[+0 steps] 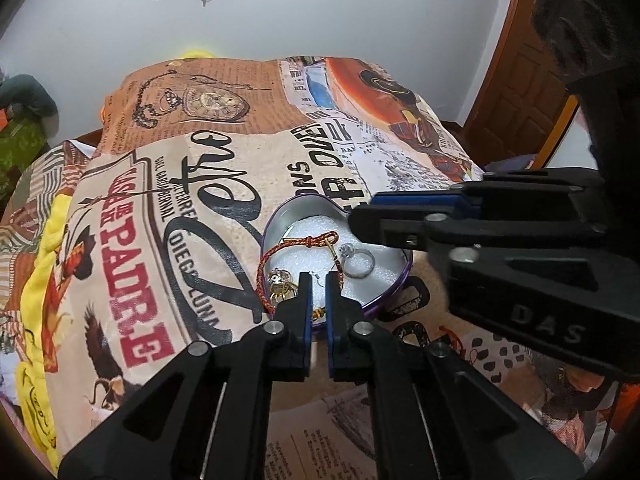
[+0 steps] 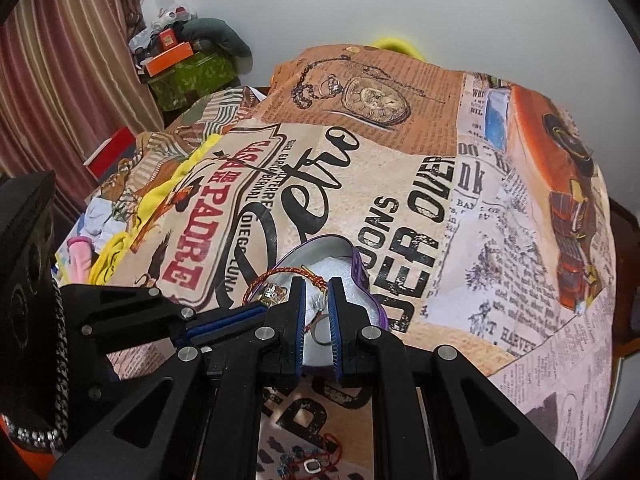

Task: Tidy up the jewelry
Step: 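Open both tools to drop the bracelet and earring into the tin, then move both tools back to the remaining jewelry on the bed cover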

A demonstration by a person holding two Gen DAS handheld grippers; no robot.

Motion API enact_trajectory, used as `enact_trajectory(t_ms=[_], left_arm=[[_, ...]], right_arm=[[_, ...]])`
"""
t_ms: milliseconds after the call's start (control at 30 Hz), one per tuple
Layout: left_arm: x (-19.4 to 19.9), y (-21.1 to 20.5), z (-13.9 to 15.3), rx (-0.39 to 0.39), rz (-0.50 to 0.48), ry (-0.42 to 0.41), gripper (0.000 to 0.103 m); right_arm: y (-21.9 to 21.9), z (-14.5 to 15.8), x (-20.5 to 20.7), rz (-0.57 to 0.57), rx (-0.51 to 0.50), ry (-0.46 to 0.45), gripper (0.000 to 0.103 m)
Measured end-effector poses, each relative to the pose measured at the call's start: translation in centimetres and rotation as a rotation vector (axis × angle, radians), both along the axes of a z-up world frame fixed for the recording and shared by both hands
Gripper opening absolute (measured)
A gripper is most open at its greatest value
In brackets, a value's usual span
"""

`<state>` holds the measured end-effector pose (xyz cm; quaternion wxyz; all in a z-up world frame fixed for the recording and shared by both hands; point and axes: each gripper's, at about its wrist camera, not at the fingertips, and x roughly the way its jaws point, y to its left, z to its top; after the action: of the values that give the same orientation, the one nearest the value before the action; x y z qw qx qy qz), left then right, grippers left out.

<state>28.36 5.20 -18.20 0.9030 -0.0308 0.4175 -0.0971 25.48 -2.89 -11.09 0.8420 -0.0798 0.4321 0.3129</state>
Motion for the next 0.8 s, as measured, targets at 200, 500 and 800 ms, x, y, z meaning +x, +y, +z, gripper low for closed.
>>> enact_trajectory(t_ms=[200,500,800], left_arm=[[-0.9,0.2,1.0,-0.001,0.021,-0.013,0.008],[-3.1,0.4,3.5,0.013,0.051,-0.068,0.025],[-5.3,0.3,4.7,0.029,0.062,-0.079,0.028]], right_arm=[[-0.8,1.6,-1.6,0.0,-0.013,-0.058,0.02],[-2.2,3.8,-3.9,-0.031,-0.004,-0.134,0.028],[-4.2,4.0,-5.6,-0.068,0.017,-0.132,0.029]])
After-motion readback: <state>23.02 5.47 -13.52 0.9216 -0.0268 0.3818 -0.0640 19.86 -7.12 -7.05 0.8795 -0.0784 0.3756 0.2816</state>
